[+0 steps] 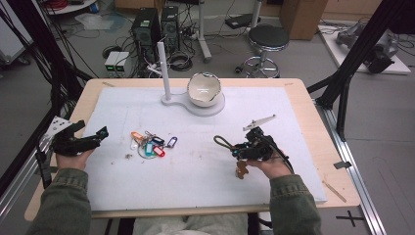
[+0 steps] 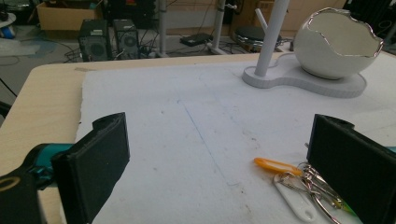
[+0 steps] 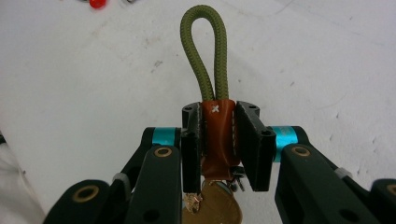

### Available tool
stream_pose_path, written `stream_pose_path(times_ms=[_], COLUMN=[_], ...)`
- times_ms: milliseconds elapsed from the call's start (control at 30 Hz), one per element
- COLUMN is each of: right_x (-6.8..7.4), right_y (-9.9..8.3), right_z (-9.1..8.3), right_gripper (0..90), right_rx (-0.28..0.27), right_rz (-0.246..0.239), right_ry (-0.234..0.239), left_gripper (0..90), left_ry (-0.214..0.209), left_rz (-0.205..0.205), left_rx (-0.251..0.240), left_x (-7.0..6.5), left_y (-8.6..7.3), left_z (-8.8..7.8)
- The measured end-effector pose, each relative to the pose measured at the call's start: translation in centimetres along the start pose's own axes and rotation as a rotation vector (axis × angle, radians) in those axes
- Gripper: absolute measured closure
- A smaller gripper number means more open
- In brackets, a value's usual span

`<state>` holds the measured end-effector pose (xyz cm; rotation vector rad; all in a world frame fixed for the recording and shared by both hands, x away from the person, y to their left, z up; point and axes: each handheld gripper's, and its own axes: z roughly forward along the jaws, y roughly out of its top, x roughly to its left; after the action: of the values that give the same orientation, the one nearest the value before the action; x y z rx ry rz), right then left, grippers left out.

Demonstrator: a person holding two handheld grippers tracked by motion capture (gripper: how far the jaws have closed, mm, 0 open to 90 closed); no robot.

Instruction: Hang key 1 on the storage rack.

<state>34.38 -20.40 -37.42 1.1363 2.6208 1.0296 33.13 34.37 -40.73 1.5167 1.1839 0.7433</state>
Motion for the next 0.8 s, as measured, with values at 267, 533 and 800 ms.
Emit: stream_pose_path(times_ms=[267, 533, 800], right_x=[0.4, 0.1, -0.4], right_y=[2.1, 4.3, 6.5], right_z=[-0.7, -1.0, -0.8], right_gripper=[71.9, 71.8, 71.7], right_rx=[-0.038, -0.047, -0.068], right_rz=[-0.028, -0.046, -0.04], right_ry=[0.014, 0.008, 0.015], left_gripper=[6.2, 6.2, 6.2], left_ry=[0.001, -0.002, 0.0], left_rz=[0.0, 0.001, 0.001], left_rx=[0.003, 0.002, 0.003], left_x=[0.0, 0.0, 0.0], left_y=[0.0, -0.1, -0.1], left_z=[0.1, 0.1, 0.1])
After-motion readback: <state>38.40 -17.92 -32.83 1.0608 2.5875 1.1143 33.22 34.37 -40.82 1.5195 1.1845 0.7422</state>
